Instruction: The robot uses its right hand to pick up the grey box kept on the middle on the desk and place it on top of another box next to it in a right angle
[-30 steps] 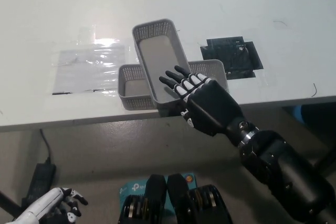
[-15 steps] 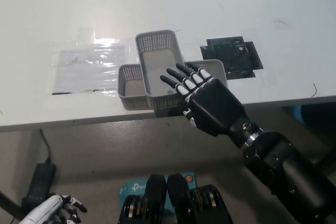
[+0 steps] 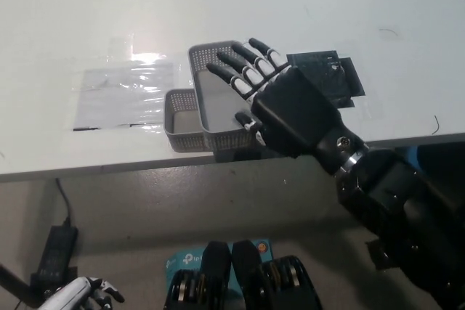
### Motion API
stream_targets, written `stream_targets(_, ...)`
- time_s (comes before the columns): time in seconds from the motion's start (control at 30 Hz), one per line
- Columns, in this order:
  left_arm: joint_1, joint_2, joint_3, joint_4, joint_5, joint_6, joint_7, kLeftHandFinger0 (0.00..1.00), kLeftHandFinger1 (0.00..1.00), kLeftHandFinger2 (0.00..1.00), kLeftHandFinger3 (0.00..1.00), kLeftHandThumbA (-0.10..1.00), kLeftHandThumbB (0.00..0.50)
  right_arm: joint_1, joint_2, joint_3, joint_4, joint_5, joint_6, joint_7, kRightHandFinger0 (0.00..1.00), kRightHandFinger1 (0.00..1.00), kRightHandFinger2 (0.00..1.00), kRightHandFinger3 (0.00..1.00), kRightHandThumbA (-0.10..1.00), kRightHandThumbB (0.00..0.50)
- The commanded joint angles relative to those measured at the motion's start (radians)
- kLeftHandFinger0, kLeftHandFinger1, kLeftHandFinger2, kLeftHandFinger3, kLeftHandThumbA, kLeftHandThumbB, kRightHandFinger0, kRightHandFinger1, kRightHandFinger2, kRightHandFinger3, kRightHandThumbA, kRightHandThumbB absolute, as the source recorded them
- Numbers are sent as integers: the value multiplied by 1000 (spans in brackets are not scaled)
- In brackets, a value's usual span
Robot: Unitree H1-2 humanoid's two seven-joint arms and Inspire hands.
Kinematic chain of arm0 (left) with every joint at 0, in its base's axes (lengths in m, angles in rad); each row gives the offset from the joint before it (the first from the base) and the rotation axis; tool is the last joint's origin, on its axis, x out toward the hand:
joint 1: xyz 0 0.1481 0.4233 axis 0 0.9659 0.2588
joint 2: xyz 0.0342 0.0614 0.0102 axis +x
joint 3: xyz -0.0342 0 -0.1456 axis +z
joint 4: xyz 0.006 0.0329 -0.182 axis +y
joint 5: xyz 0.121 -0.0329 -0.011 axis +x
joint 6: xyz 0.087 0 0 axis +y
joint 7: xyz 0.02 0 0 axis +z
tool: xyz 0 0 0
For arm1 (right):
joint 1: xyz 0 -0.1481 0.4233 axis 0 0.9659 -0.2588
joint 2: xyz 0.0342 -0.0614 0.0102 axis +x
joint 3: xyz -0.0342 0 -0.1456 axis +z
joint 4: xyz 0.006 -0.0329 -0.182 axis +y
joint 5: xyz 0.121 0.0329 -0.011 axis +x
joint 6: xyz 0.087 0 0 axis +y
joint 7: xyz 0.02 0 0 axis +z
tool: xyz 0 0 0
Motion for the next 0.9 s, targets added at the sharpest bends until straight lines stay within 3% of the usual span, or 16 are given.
stream_targets(0.0,0,19,5,-10,8,-18,8,285,328,439,581,174,320,-19,-14,-26,-77,56,30,117,1000,1000,1000,1000,469,483)
stream_targets(0.23,11,14,14,-11,12,-21,20,291,338,456,587,158,322,63,-102,-88,-302,182,112,348,1000,1000,1000,1000,587,455)
stream_targets(0.27,12,13,18,-11,8,-22,21,292,338,450,584,156,324,74,-123,-119,-360,222,140,376,1000,1000,1000,1000,642,444)
stream_targets(0.33,13,10,23,-9,3,-18,21,287,334,442,584,152,328,89,-141,-164,-441,264,200,431,1000,1000,1000,1000,688,412)
stream_targets(0.4,19,12,24,-6,7,-23,23,322,361,470,584,162,324,131,-171,-244,-554,313,282,468,1000,1000,1000,1000,746,326)
stream_targets(0.43,20,10,26,-3,3,-24,24,319,359,468,582,158,324,135,-173,-255,-568,311,292,480,1000,1000,1000,1000,752,312)
stream_targets(0.47,19,11,26,0,2,-28,23,314,350,456,583,161,324,180,-177,-303,-607,329,317,457,911,1000,1000,1000,659,245)
stream_targets(0.5,19,12,26,3,2,-31,22,321,358,462,580,165,325,234,-173,-349,-635,333,336,429,802,1000,1000,1000,603,214)
stream_targets(0.57,22,12,30,-4,-2,-21,17,302,347,454,578,160,318,320,-149,-402,-634,342,338,381,718,1000,1000,1000,588,180)
stream_targets(0.67,23,13,29,-3,1,-30,15,291,337,446,563,158,310,399,-110,-449,-603,361,319,333,695,1000,1000,1000,379,155)
stream_targets(0.7,25,12,31,-4,2,-31,18,293,337,442,554,163,324,478,-80,-477,-543,398,263,250,667,1000,1000,1000,268,145)
stream_targets(0.83,22,6,32,6,-2,-45,21,275,320,426,542,170,330,574,8,-524,-450,411,212,141,668,999,1000,1000,248,152)
stream_targets(0.87,21,8,29,3,3,-37,18,270,315,424,554,175,326,607,42,-534,-403,419,191,95,675,983,1000,1000,244,133)
